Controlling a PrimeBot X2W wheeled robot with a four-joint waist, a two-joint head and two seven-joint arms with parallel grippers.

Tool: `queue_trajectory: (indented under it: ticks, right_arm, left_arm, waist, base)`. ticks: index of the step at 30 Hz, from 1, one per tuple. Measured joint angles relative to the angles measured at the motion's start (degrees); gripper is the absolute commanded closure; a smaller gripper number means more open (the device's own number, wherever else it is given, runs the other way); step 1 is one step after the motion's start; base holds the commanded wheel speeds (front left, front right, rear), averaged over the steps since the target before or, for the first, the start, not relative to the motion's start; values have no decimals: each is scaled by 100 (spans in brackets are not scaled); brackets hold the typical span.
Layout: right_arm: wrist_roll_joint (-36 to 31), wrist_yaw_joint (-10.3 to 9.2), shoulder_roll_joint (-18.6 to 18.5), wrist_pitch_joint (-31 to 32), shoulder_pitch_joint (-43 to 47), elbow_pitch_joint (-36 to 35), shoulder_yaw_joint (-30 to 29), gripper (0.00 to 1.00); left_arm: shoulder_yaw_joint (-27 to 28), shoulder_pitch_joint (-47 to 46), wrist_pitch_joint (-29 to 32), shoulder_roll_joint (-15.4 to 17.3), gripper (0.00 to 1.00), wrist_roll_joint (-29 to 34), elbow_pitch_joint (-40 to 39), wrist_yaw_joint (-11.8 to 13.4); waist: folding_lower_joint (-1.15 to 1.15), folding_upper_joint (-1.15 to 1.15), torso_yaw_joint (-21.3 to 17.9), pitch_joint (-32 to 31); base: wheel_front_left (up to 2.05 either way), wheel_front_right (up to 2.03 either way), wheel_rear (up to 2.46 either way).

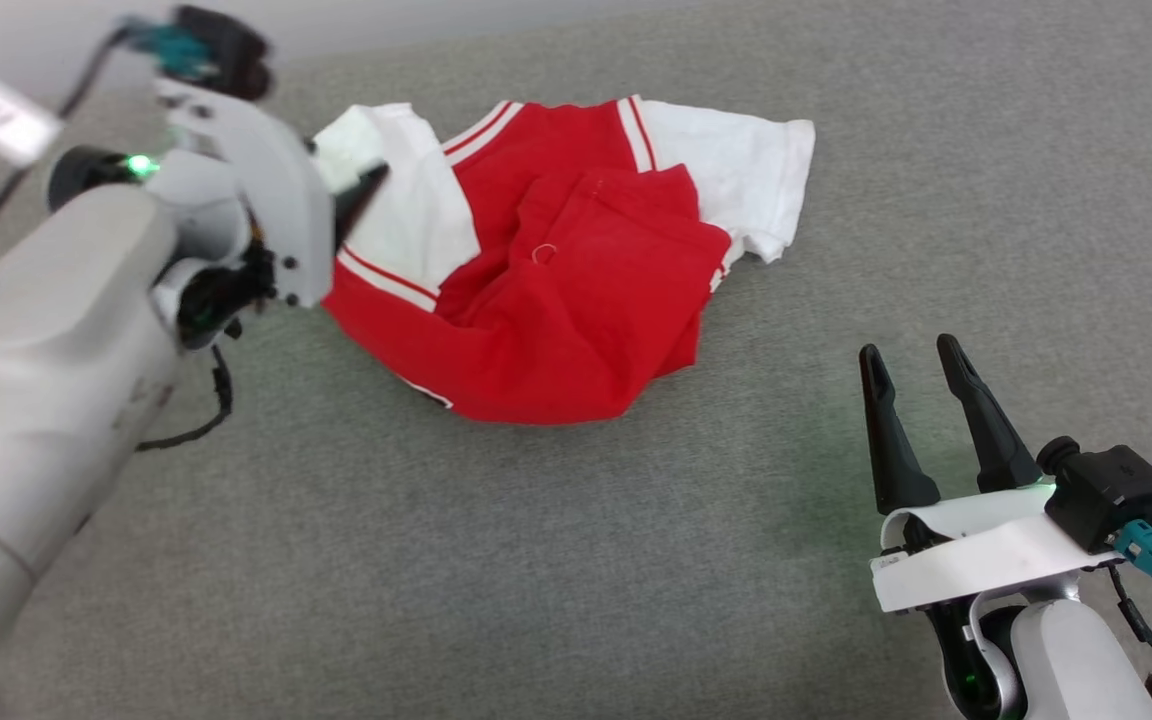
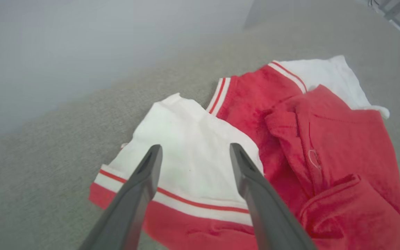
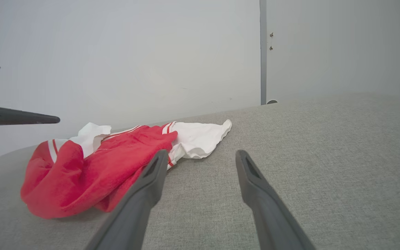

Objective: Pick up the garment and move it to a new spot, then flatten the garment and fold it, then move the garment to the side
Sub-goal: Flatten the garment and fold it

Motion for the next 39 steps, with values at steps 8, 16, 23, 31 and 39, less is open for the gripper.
queue_trajectory:
  ticks: [8, 16, 23, 31, 39]
  right_arm:
    - [118, 0, 0, -1, -9, -54, 85, 0]
    - [236, 0, -1, 0, 2, -60, 144, 0]
    - [285, 0, 0, -1, 6, -85, 190, 0]
    - [282, 0, 0, 0, -2, -79, 220, 0]
    - [165, 0, 0, -1, -15, -64, 141, 0]
  left_arm:
    - [-245, -488, 1992, -426, 0, 210, 527, 22]
    - [-282, -690, 2766, -768, 0, 285, 840, 23]
    - [-310, -752, 2826, -845, 0, 608, 1112, 23]
    - [-323, -718, 2775, -902, 71, 831, 1278, 19]
    - [-243, -675, 2515, -960, 100, 754, 1238, 14]
  waist:
    - [0, 0, -274, 79]
    - [0, 0, -558, 173]
    - [0, 0, -670, 228]
    - [0, 0, -671, 259]
    - [0, 0, -557, 262]
  base:
    - [0, 0, 0]
    - [0, 0, 0]
    - [0, 0, 0]
    - [0, 0, 0]
    - [0, 0, 0]
